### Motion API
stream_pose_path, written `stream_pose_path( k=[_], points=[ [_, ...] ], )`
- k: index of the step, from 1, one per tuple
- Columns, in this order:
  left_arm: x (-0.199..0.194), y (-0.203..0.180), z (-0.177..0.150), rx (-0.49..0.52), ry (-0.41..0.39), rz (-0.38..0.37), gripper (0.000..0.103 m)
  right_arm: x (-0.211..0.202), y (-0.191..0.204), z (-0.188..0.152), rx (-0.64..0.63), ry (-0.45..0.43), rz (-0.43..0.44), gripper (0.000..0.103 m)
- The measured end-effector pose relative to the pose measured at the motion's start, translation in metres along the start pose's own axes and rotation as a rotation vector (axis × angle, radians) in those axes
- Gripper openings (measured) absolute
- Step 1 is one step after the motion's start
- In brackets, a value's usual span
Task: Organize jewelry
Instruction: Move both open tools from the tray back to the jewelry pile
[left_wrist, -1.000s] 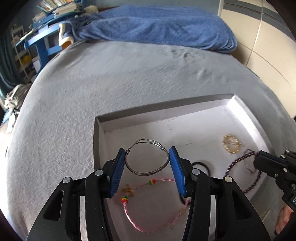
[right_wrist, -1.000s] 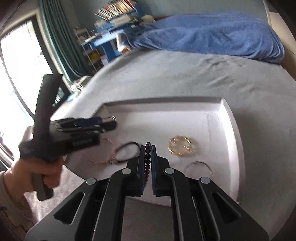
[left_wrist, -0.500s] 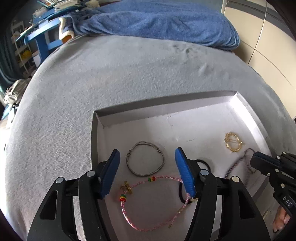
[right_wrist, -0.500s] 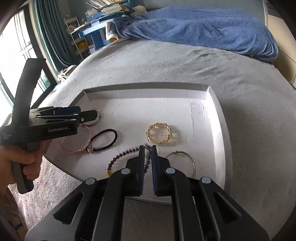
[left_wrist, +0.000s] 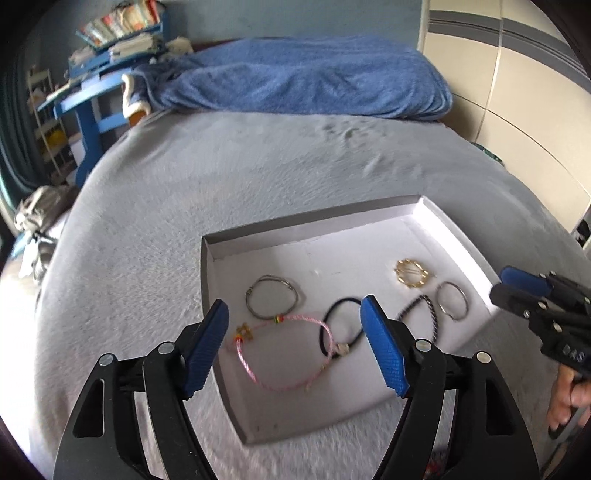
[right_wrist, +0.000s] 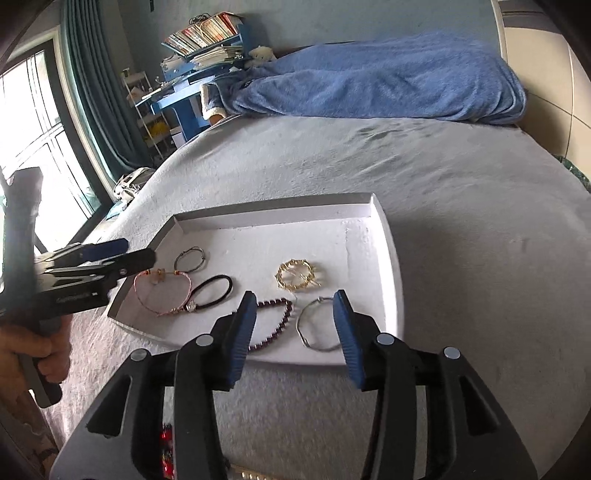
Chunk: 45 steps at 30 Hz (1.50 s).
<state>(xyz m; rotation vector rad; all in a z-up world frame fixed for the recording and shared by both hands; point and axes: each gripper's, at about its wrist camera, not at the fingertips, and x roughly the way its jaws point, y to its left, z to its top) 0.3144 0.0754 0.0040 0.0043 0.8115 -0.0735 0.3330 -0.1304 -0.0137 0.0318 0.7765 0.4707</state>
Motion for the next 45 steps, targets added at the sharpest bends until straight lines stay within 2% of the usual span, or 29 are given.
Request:
stream_pose_path(
  k=[7,9,11,16,20,28,38,43,45],
  points=[
    [-0.027,-0.01,-0.032,0.016,-0.006,-0.016,0.075,-0.017,-0.002,-0.018,0.024,-0.003,0.003,0.05],
    [-0.031,-0.012,-0.039,0.017,-0.002,-0.019,0.075,-0.021,0.0,-0.023,0.021,-0.001,-0.001,0.054],
    [-0.035,-0.011,-0.047,0.008,0.001,-0.021,0.075,-0.025,0.001,-0.028,0.021,-0.001,-0.008,0.063],
    [-0.036,-0.012,-0.066,0.0,0.03,-0.026,0.075,-0.033,-0.001,-0.043,0.017,0.009,-0.029,0.07],
    [-0.037,-0.019,-0.079,0.015,0.053,-0.04,0.075,-0.036,0.0,-0.055,-0.006,0.031,-0.03,0.07],
    [-0.038,-0.031,-0.102,0.046,0.09,-0.049,0.075,-0.033,0.001,-0.086,-0.136,0.113,-0.011,0.07],
    [-0.039,-0.032,-0.107,0.037,0.106,-0.054,0.075,-0.032,0.001,-0.11,-0.26,0.171,0.012,0.07],
    [-0.041,-0.029,-0.111,0.026,0.109,-0.054,0.075,-0.021,0.013,-0.115,-0.344,0.186,-0.017,0.07],
    [-0.04,-0.027,-0.112,0.023,0.112,-0.052,0.075,-0.019,0.014,-0.115,-0.345,0.183,-0.017,0.061]
  ],
)
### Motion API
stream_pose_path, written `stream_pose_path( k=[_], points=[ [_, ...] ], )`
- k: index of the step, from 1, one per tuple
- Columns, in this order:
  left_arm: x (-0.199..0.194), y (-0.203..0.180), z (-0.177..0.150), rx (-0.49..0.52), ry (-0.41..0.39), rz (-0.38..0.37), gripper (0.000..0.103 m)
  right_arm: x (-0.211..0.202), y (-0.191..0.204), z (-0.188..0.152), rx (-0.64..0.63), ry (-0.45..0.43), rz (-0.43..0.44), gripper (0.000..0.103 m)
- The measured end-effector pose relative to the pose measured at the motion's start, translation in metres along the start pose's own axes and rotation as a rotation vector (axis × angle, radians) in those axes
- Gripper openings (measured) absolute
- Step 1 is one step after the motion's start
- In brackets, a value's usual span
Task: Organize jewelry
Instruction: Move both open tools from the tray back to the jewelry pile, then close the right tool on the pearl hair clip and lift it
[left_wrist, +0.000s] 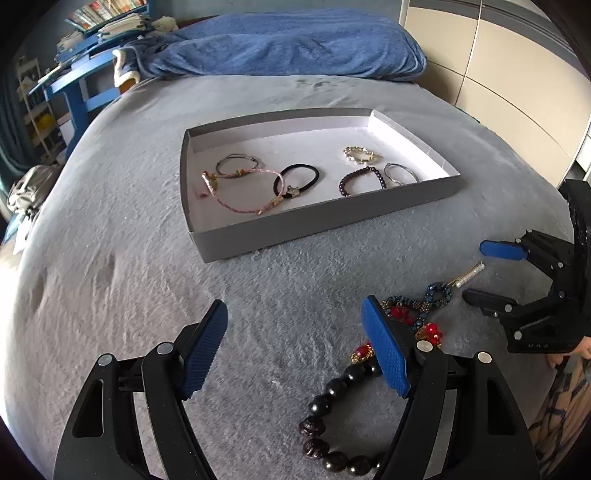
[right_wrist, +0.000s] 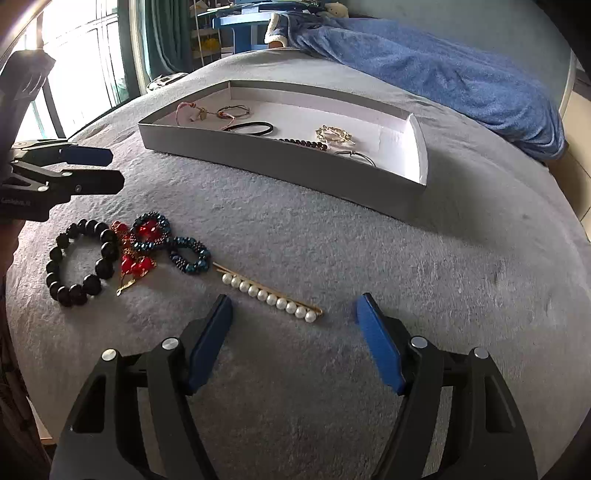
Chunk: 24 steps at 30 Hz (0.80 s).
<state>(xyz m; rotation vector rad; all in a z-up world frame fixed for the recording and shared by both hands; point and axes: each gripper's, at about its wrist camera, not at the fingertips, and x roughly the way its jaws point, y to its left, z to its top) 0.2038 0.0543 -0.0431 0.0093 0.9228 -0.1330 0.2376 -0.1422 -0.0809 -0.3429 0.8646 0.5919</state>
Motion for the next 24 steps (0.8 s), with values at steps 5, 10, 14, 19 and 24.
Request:
stream_pose_path(
  k=[5,10,14,19,24],
  points=[
    [0.001,0.0,0.0,0.002,0.002,-0.001,0.075,0.0,-0.007,0.001,0.047,-0.004,0.01,0.021],
    [0.002,-0.004,-0.001,0.013,0.004,-0.009,0.075,-0.003,-0.026,0.002,0.156,-0.003,0.02,0.011],
    [0.002,-0.006,-0.001,0.022,0.004,-0.026,0.075,-0.004,-0.028,0.004,0.177,-0.001,0.045,0.011],
    [0.003,-0.013,-0.003,0.06,0.026,-0.076,0.075,-0.003,-0.026,0.007,0.184,-0.009,0.068,0.015],
    [0.002,-0.03,-0.008,0.147,0.041,-0.143,0.075,-0.002,-0.023,0.014,0.156,-0.035,0.06,0.039]
  ],
)
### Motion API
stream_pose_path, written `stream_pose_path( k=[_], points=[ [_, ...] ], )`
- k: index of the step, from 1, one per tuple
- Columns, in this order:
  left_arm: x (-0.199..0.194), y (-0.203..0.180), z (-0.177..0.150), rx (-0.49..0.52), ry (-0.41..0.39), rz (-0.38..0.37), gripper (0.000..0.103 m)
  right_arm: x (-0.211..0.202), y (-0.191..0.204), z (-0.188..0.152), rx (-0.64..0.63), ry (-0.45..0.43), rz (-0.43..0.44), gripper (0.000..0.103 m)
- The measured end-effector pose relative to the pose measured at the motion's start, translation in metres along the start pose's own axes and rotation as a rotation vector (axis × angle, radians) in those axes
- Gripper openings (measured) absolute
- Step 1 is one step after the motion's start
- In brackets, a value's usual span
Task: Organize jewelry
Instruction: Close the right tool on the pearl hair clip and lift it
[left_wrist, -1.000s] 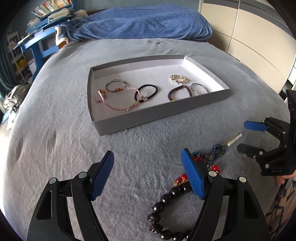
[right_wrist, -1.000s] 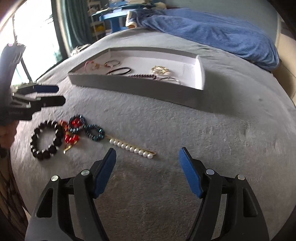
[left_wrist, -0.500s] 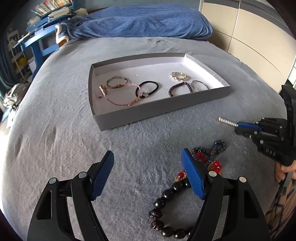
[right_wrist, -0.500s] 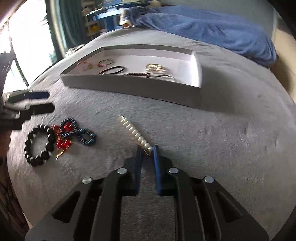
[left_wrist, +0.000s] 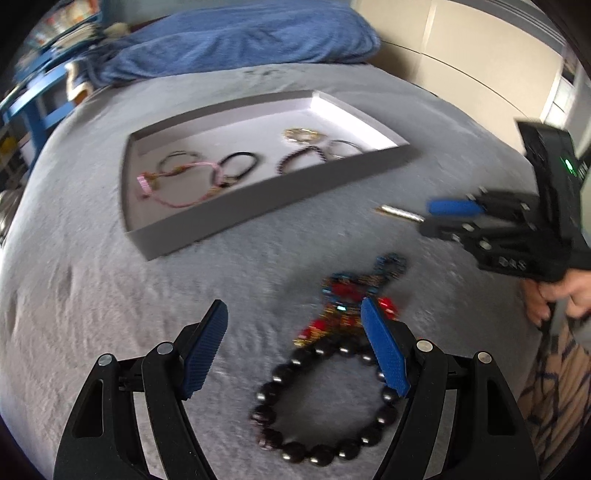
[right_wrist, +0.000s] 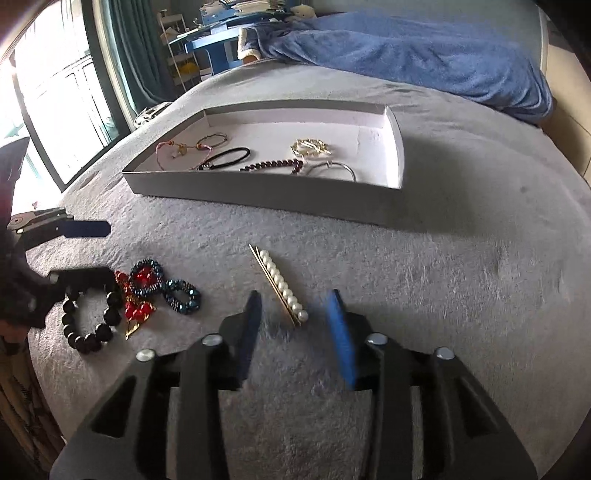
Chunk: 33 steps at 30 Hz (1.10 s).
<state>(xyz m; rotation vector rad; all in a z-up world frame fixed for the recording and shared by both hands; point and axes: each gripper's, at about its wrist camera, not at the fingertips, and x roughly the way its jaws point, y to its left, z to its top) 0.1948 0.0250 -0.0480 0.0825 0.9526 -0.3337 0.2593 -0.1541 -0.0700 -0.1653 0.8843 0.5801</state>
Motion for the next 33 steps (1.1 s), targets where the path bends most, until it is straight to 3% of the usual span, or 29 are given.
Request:
stream_pose_path(
  k=[7,9,10,13,14,17,29,31,33],
  points=[
    [-0.001,-0.026,-0.005,0.111,0.005,-0.073,0.075,0.007,0.01,0.003,-0.055,-0.01,0.009,0.039],
    [0.0,-0.032,-0.006,0.137,0.007,-0.077,0.075,0.01,0.013,0.001,-0.071,-0.002,0.002,0.034],
    [0.001,-0.034,-0.007,0.145,0.009,-0.076,0.075,0.011,0.015,0.001,-0.079,-0.001,0.001,0.025],
    [0.007,-0.036,-0.008,0.148,0.026,-0.083,0.062,0.012,0.019,0.0,-0.098,0.001,-0.007,0.009],
    [0.008,-0.036,-0.008,0.148,0.031,-0.083,0.053,0.012,0.019,0.0,-0.1,0.002,-0.014,0.009],
    [0.01,-0.038,-0.009,0.155,0.035,-0.094,0.042,0.012,0.017,0.0,-0.084,0.0,-0.01,0.009],
    [0.022,-0.045,-0.007,0.179,0.025,-0.036,0.049,0.011,0.014,-0.002,-0.048,0.005,-0.003,0.009],
    [0.021,-0.045,-0.007,0.177,0.027,-0.036,0.043,0.011,0.015,-0.002,-0.047,0.003,-0.003,0.009],
    [0.017,-0.042,-0.005,0.168,0.025,-0.046,0.021,0.01,0.015,-0.002,-0.048,-0.002,-0.003,0.009]
  ],
)
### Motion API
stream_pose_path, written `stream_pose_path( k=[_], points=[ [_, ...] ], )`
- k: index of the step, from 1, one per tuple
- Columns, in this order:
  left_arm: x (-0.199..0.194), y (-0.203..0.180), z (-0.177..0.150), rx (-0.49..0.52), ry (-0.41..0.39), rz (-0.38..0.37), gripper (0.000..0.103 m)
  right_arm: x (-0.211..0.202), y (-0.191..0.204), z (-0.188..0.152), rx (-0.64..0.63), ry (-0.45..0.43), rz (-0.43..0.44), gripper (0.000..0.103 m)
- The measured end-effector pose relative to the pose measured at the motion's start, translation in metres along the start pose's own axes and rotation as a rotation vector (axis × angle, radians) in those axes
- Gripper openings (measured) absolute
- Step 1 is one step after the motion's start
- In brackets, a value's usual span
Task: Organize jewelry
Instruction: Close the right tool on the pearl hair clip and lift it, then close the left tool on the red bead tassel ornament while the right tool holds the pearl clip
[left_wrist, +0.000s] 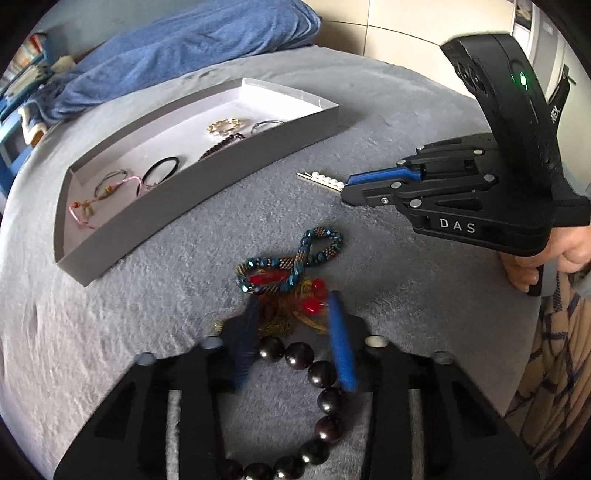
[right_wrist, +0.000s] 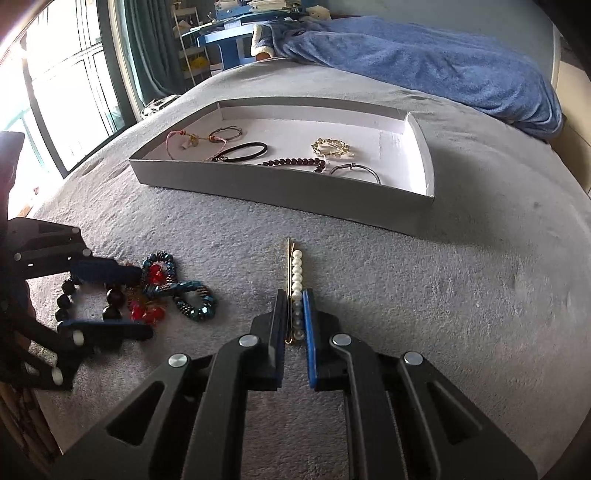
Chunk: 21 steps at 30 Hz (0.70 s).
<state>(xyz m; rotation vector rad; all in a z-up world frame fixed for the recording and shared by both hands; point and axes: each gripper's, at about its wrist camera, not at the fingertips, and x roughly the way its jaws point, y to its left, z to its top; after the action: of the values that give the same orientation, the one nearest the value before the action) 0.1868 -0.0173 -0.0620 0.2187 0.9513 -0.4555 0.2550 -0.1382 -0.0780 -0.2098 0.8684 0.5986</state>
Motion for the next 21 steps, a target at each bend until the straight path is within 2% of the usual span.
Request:
stream_pose_path(
  k=[1,4,6,11,17,19,20,21],
  points=[
    [-0.003,0.002,0.001,-0.008,-0.002,-0.023,0.017,-0.001,0.0,0.0,0.0,-0.004,0.001,0.009],
    [-0.009,0.004,0.001,-0.01,-0.001,-0.05,0.014,-0.004,-0.001,0.001,0.01,-0.019,0.021,0.008],
    [-0.014,0.004,0.002,-0.004,-0.012,-0.076,0.002,-0.007,-0.003,0.002,0.026,-0.029,0.032,0.008],
    [-0.029,0.006,0.007,-0.014,-0.057,-0.121,0.001,-0.017,-0.011,0.006,0.077,-0.07,0.055,0.008],
    [-0.016,0.003,0.004,0.005,-0.003,-0.109,0.002,-0.019,-0.011,0.008,0.076,-0.069,0.052,0.008],
    [-0.012,0.003,0.002,0.01,0.011,-0.087,0.016,-0.019,-0.01,0.008,0.071,-0.064,0.054,0.009],
    [-0.011,0.002,0.002,0.012,0.015,-0.078,0.03,-0.019,-0.01,0.008,0.068,-0.063,0.053,0.009],
    [-0.01,0.001,0.001,0.017,0.011,-0.068,0.036,-0.018,-0.009,0.008,0.066,-0.062,0.052,0.009]
  ],
)
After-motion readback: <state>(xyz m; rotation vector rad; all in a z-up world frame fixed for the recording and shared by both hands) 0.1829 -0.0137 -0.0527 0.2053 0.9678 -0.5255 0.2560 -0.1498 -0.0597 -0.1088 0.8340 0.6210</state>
